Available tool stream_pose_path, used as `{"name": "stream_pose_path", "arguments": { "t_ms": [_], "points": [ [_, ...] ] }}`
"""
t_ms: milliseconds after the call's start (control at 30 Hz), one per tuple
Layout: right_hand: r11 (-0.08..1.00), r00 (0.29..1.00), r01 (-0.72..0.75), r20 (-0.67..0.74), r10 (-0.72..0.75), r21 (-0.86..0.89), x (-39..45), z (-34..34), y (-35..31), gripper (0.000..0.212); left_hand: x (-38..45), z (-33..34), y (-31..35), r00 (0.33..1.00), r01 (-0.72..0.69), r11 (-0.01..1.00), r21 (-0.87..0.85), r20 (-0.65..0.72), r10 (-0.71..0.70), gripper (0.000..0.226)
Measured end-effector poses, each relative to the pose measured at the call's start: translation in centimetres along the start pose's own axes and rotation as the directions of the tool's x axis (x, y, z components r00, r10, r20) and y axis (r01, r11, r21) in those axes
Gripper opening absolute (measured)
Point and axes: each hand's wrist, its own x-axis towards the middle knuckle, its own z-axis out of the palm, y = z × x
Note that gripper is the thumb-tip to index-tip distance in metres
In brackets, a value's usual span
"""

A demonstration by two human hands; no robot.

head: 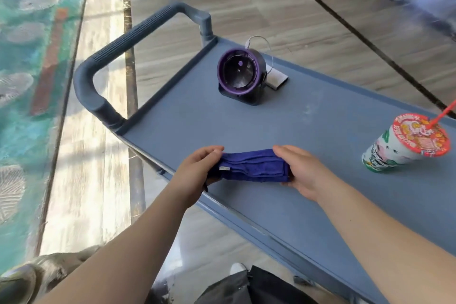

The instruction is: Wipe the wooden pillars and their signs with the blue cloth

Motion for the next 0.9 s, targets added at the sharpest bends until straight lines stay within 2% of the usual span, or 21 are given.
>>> {"name": "stream_pose_path", "arguments": {
  "t_ms": [67, 167, 233, 300, 433, 567, 667, 700, 800, 867, 900],
  "points": [
    [1.000, 1.000, 0.012, -0.023, -0.012, -0.007, 1.2, -0.1, 0.2, 0.013, 1.0, 0.3, 0.0, 0.999, -0.011, 0.997, 0.070, -0.045, 0.014, 0.033],
    [0.996, 0.994, 0.046, -0.098, -0.053, -0.071, 2.8, -0.2, 0.9, 0.015, 2.3, 0.8, -0.2, 0.989, -0.052, 0.957, 0.287, -0.119, 0.089, 0.027],
    [0.963, 0.977, 0.069, -0.179, -0.118, -0.260, 3.6, -0.4, 1.5, 0.021, 3.1, 0.8, -0.7, 0.972, -0.103, 0.863, 0.495, -0.136, 0.194, 0.020],
    [0.912, 0.959, 0.077, -0.222, -0.179, -0.403, 4.1, -0.5, 2.0, 0.025, 3.6, 0.6, -1.6, 0.948, -0.173, 0.734, 0.656, -0.091, 0.304, 0.022],
    [0.826, 0.931, 0.077, -0.257, -0.260, -0.558, 4.7, -0.7, 2.4, 0.024, 4.5, 0.0, -2.4, 0.920, -0.250, 0.569, 0.783, 0.009, 0.391, 0.027],
    [0.690, 0.902, 0.050, -0.264, -0.342, -0.722, 5.2, -0.6, 2.9, 0.026, 5.1, -0.5, -2.2, 0.922, -0.251, 0.430, 0.867, 0.079, 0.379, 0.032],
    [0.578, 0.898, 0.006, -0.250, -0.363, -0.816, 5.4, -0.1, 2.8, 0.034, 5.0, 0.0, -1.4, 0.940, -0.262, 0.292, 0.920, 0.175, 0.292, 0.039],
    [0.523, 0.902, -0.005, -0.229, -0.366, -0.852, 5.3, -0.1, 2.6, 0.036, 4.9, 0.1, -1.1, 0.940, -0.283, 0.225, 0.932, 0.223, 0.260, 0.043],
    [0.360, 0.926, -0.056, -0.183, -0.330, -0.931, 4.8, -0.3, 0.8, 0.041, 4.7, -0.2, 1.0, 0.956, -0.252, 0.155, 0.955, 0.221, 0.192, 0.052],
    [0.252, 0.923, -0.012, -0.107, -0.368, -0.968, 4.5, -0.3, -0.9, 0.041, 4.5, 0.2, 2.6, 0.954, -0.266, 0.118, 0.957, 0.244, 0.173, 0.053],
    [0.190, 0.919, 0.030, -0.048, -0.391, -0.981, 3.8, -0.1, -2.6, 0.040, 4.0, 0.5, 4.3, 0.931, -0.316, 0.079, 0.945, 0.294, 0.215, 0.050]
  ]
}}
